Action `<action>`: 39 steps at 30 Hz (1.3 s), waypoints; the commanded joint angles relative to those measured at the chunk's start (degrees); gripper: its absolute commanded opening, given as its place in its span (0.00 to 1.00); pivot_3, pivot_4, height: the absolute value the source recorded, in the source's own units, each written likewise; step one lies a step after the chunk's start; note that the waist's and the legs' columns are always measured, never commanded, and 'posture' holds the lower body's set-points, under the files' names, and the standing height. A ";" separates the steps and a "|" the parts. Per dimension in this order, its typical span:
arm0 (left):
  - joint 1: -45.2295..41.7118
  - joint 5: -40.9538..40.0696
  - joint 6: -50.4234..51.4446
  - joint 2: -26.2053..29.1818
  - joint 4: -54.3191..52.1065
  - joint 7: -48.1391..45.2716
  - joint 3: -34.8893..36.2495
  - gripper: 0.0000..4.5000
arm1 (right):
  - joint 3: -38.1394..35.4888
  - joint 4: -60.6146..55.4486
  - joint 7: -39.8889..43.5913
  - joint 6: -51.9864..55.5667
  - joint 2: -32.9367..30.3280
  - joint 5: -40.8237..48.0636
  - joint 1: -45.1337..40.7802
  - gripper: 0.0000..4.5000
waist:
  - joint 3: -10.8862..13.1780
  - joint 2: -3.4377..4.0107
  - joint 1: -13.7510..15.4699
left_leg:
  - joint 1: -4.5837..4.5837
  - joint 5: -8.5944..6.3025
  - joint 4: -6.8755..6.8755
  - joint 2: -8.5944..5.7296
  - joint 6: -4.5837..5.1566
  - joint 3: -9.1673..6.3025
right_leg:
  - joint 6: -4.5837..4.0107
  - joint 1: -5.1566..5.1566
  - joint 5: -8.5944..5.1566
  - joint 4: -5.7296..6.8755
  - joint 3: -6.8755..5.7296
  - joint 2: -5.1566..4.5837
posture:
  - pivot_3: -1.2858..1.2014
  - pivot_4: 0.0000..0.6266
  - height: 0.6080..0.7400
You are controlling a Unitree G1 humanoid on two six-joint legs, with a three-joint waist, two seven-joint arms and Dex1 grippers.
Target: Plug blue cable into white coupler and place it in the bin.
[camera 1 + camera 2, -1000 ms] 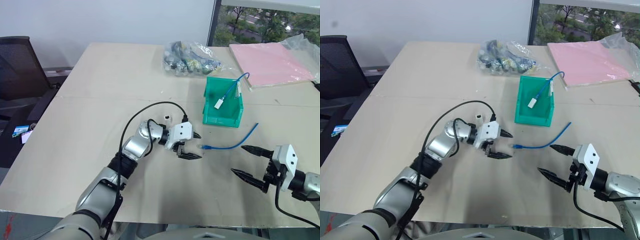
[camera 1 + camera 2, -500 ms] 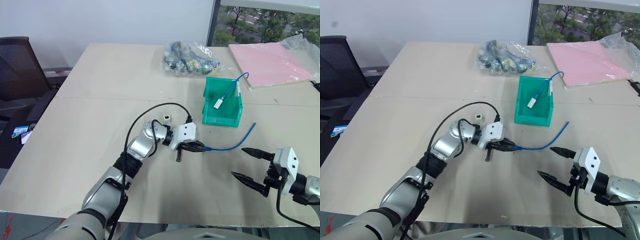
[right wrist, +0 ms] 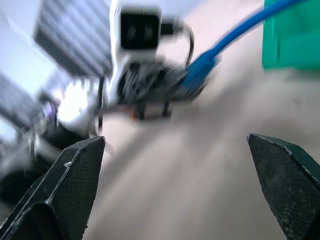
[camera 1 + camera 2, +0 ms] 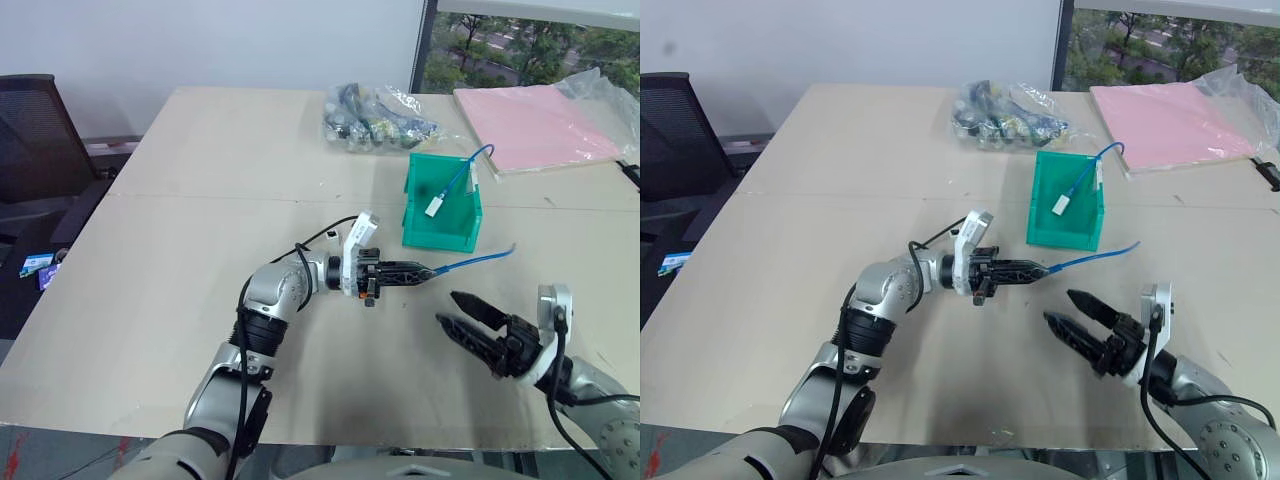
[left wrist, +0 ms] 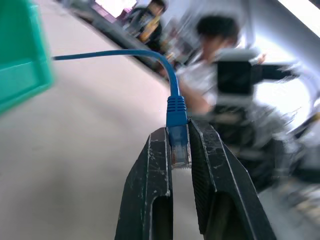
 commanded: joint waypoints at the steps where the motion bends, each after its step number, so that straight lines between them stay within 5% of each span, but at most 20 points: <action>1: 0.21 -5.08 4.71 -1.17 -2.91 2.06 2.78 0.02 | -0.44 -1.21 -3.84 0.59 1.75 4.70 -1.97 1.00 | 0.00 0.00 0.01 | -0.01 0.00 0.00 -0.01 0.00 0.01 | 0.01 0.00 0.01 -0.01 0.03 0.00 | 0.52 0.24 0.91; 12: 2.01 -7.28 7.00 -1.36 -5.47 3.19 1.82 0.02 | 0.56 -1.30 -7.76 0.15 4.75 8.25 -5.50 1.00 | 0.00 0.00 -0.04 | -0.01 -0.01 0.01 -0.04 0.02 0.11 | 0.02 -0.03 0.04 -0.02 0.16 0.05 | 0.52 0.24 0.91; 21: 3.17 -7.51 6.66 -1.99 -5.86 3.69 1.84 0.00 | 1.14 -1.70 -8.50 0.23 4.66 9.61 -6.19 0.05 | -0.01 0.01 -0.04 | -0.12 -0.02 0.01 -0.04 0.03 0.15 | 0.01 -0.18 0.04 -0.02 0.22 0.04 | 0.52 0.24 0.91; 29: 3.84 -9.00 6.30 -1.84 -7.37 2.59 1.89 0.00 | 1.51 -1.19 -8.57 0.45 3.96 9.57 -6.70 0.01 | -0.01 0.01 -0.04 | -0.45 -0.02 0.15 -0.04 0.04 0.10 | -0.07 -0.39 0.10 -0.02 0.16 0.07 | 0.52 0.24 0.91; 37: 5.52 -8.48 2.12 -0.02 -14.75 6.76 4.81 0.73 | -0.19 1.08 -7.38 0.29 2.22 10.13 -7.85 0.00 | -0.01 0.01 0.00 | -0.54 -0.02 0.19 -0.04 0.04 0.04 | -0.08 -0.42 0.11 -0.03 0.16 0.08 | 0.52 0.24 0.91; 39: 5.55 -7.65 -0.50 0.05 -16.36 9.75 6.57 0.73 | -0.37 1.89 -7.01 -0.06 1.93 9.98 -8.29 0.00 | -0.01 0.01 -0.01 | -0.55 -0.02 0.20 -0.04 0.05 0.05 | -0.09 -0.43 0.12 -0.03 0.18 0.08 | 0.52 0.24 0.91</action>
